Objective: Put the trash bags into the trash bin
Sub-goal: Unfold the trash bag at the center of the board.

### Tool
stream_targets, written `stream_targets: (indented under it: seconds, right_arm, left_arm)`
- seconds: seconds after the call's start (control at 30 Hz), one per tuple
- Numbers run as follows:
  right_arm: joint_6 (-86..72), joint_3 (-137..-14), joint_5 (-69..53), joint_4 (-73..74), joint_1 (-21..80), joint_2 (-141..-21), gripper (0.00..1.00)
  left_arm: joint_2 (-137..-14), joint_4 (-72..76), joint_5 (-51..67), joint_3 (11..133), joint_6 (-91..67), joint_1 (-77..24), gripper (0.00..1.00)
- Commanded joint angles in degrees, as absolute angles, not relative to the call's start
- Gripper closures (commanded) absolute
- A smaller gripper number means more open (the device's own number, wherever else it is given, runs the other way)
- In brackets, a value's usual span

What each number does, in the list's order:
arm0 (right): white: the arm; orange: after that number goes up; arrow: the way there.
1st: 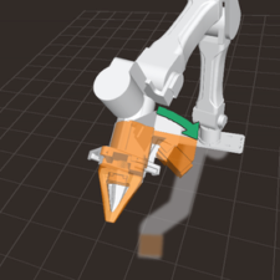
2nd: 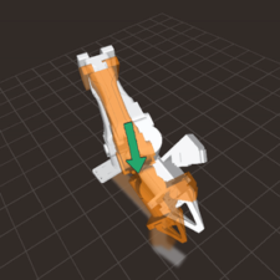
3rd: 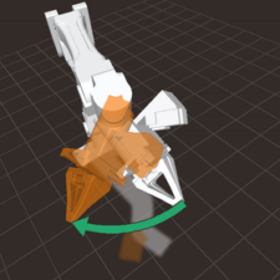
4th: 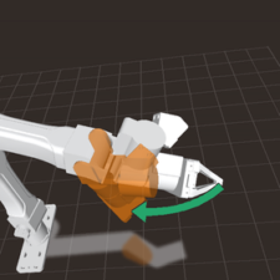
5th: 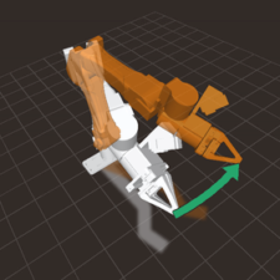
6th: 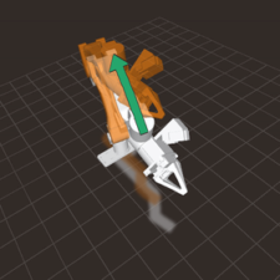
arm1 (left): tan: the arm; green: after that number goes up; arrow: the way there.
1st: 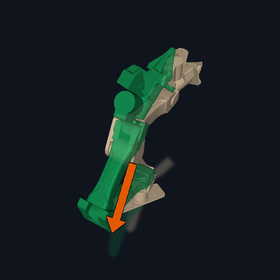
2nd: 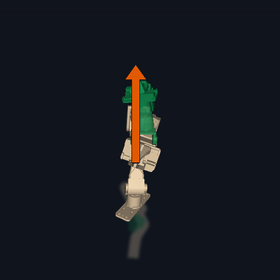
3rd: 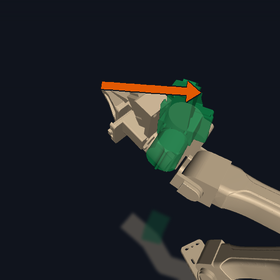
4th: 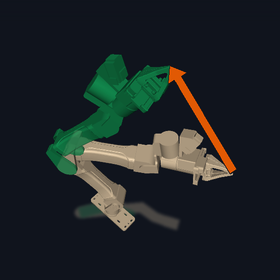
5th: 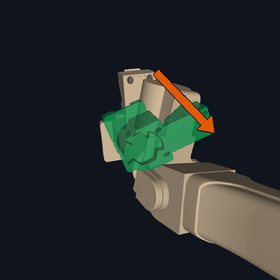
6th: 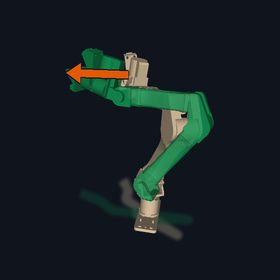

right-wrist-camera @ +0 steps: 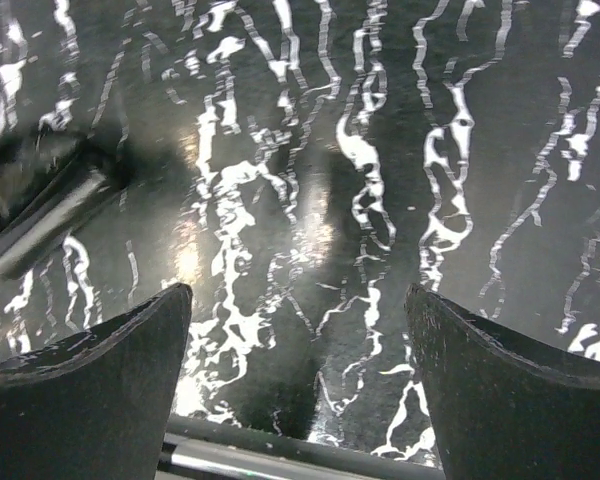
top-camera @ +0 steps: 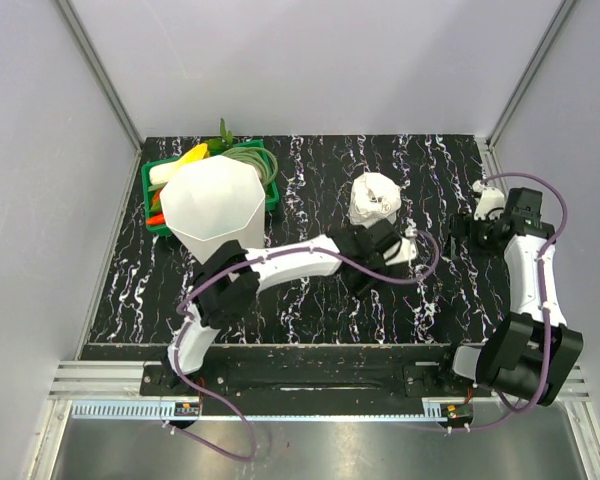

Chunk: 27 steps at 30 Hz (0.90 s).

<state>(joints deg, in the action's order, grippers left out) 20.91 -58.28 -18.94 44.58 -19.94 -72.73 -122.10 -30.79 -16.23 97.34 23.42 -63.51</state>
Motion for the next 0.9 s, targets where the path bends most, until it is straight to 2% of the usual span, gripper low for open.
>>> stream_targets:
  seconds: [0.0, 0.23, 0.67, 0.87]
  right_arm:
    - [28.1, -57.9, -31.9, 49.6, -20.2, -69.4, 0.08]
    - [34.4, -59.3, -38.3, 53.7, -19.2, -71.3, 0.08]
    - [34.5, -57.2, -37.4, 52.1, -12.8, -73.1, 0.08]
    - [29.9, -56.2, -36.7, 47.9, -7.8, -73.6, 0.09]
  left_arm:
    - [-114.6, -30.2, -12.7, 96.8, 20.6, -59.3, 1.00]
    - [-112.6, -30.4, -9.8, 93.1, 19.5, -55.2, 1.00]
    - [-109.6, -30.6, -8.5, 89.9, 19.2, -53.2, 1.00]
    - [-106.5, -30.6, -8.0, 87.1, 19.3, -53.0, 1.00]
